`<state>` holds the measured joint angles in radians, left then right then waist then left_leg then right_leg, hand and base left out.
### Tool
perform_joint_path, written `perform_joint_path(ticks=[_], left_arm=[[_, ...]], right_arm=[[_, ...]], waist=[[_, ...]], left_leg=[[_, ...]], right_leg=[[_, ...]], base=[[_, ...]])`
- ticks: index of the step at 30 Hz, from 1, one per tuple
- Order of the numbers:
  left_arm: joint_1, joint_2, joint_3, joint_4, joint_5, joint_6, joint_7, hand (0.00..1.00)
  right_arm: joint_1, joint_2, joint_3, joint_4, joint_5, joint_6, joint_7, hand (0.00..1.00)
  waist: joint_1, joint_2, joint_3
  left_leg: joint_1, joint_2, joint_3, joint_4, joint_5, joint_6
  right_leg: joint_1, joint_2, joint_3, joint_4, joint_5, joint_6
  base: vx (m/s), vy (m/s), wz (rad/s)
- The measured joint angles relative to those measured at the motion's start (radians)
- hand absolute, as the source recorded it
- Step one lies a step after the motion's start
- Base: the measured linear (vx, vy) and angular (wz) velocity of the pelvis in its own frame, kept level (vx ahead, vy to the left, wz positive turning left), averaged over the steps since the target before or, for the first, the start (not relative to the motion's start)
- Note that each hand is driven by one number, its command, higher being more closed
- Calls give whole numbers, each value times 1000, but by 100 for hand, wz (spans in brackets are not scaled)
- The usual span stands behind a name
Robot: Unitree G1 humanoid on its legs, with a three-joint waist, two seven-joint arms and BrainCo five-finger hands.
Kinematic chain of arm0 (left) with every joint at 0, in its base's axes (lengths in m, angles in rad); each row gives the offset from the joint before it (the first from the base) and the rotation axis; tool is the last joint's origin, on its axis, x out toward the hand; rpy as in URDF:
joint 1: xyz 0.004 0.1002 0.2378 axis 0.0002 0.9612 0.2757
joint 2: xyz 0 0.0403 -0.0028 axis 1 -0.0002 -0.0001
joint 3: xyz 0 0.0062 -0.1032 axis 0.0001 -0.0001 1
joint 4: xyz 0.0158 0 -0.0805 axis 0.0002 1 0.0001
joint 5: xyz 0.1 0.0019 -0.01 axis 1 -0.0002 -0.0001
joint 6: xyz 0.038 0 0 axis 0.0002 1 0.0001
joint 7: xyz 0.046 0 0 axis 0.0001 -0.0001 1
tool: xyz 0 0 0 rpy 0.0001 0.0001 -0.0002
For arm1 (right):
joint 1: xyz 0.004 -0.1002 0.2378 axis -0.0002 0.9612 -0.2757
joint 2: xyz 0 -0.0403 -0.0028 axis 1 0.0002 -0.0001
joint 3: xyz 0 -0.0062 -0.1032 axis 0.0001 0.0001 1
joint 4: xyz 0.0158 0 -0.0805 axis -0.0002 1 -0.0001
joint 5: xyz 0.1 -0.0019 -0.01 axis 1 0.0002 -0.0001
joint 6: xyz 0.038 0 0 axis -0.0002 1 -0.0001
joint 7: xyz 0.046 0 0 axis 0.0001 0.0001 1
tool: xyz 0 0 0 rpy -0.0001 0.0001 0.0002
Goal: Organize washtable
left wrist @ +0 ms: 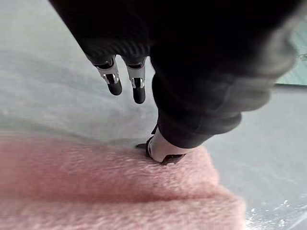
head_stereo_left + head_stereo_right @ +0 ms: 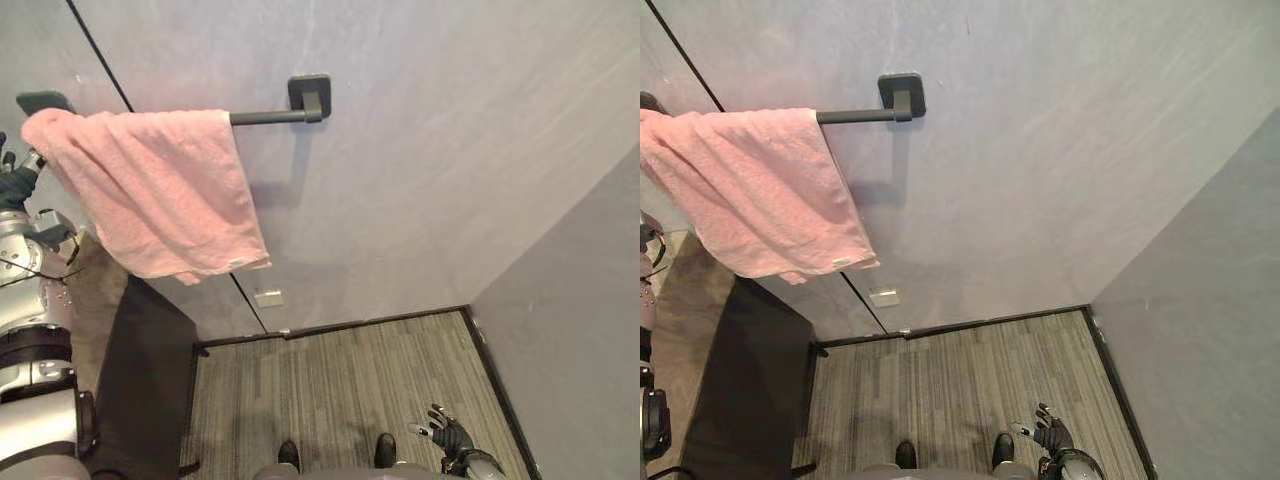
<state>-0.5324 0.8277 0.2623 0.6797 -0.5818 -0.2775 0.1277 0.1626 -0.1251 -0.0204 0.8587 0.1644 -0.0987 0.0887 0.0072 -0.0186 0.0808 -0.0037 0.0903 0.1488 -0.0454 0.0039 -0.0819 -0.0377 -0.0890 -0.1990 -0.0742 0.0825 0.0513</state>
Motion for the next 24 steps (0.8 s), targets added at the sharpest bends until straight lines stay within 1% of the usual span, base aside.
perform_joint_path(ticks=[6,11,16,19,24], left_arm=[[1,0,-18,29,-35,0,0,0],[3,0,-21,41,-34,3,-12,0],[5,-1,-36,41,-35,8,-14,0],[15,-16,-38,41,-34,11,-16,0],[53,-32,-46,36,-34,11,-21,0]], right_arm=[[1,0,0,0,0,0,-3,0],[-19,0,0,0,-1,0,-3,0],[-28,-2,24,0,-11,0,-5,0],[-40,-2,30,0,-19,0,-6,0],[-51,-2,30,0,-20,0,-7,0]], waist=[[7,-6,2],[9,-14,9],[10,-28,40],[10,-27,56],[11,-17,63]], left_leg=[[8,-3,16,-9,3,0],[8,-3,16,-9,3,0],[7,-3,17,-10,3,0],[3,-4,21,-10,3,0],[4,-4,21,-16,3,0]], right_leg=[[0,-1,9,-2,6,1],[1,-2,8,-2,6,1],[-1,-2,8,-2,7,1],[-4,-4,8,-2,9,2],[-1,-3,7,-13,11,3]], base=[[-7,-3,-4],[0,0,0],[-29,-8,0],[-27,-5,0],[0,0,0]])
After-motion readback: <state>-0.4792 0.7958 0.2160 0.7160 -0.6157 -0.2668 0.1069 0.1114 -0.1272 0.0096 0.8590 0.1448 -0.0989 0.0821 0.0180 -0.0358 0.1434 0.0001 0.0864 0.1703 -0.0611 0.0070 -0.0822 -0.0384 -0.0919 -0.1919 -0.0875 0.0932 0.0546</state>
